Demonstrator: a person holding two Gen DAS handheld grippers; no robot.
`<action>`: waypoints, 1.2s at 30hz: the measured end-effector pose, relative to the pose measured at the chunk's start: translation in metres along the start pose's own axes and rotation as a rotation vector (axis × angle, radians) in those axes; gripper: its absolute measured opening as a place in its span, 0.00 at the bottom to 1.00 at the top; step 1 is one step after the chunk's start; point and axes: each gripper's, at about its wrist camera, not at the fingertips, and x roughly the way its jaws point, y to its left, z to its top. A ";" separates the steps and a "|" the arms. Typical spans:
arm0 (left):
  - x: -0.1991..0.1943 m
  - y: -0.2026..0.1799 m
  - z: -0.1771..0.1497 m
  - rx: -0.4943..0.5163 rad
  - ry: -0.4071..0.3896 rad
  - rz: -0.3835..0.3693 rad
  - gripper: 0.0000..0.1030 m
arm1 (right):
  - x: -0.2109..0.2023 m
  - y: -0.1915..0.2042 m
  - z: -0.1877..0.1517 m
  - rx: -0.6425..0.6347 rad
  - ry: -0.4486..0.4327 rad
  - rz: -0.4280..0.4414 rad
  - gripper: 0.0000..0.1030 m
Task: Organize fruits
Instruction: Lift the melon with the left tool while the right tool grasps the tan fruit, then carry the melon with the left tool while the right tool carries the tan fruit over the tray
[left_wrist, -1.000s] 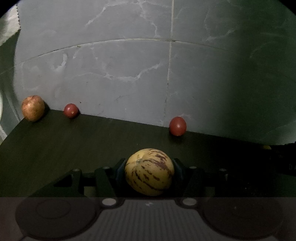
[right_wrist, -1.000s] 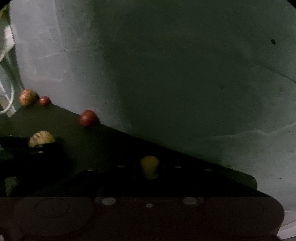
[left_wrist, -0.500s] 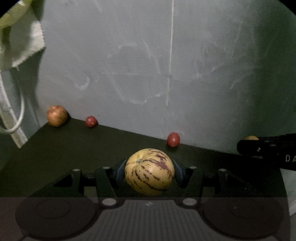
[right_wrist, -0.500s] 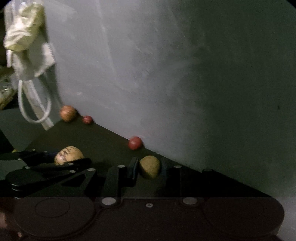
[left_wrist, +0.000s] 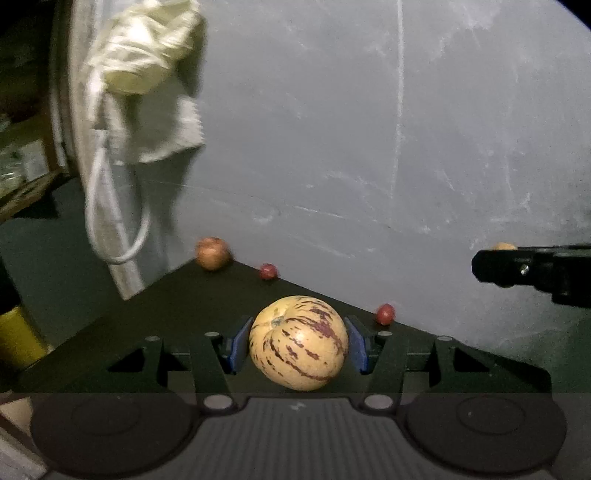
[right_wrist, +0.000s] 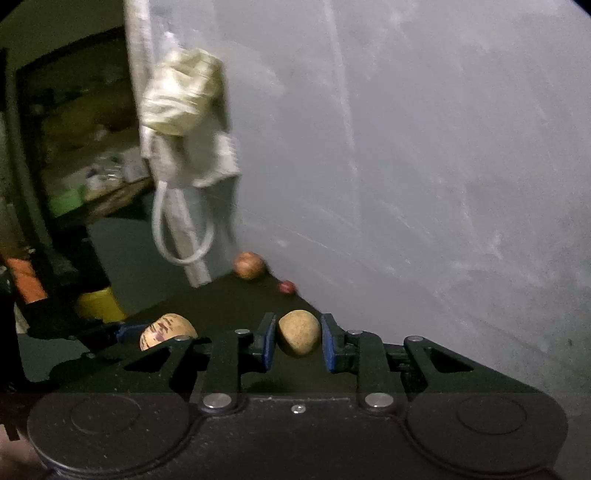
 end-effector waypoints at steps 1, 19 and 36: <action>-0.008 0.002 0.000 -0.010 -0.008 0.016 0.55 | -0.004 0.003 0.003 -0.011 -0.008 0.019 0.26; -0.135 0.027 -0.029 -0.189 -0.090 0.293 0.56 | -0.058 0.068 0.023 -0.168 -0.067 0.337 0.26; -0.172 0.061 -0.122 -0.324 0.028 0.363 0.56 | -0.044 0.117 -0.024 -0.277 0.073 0.460 0.26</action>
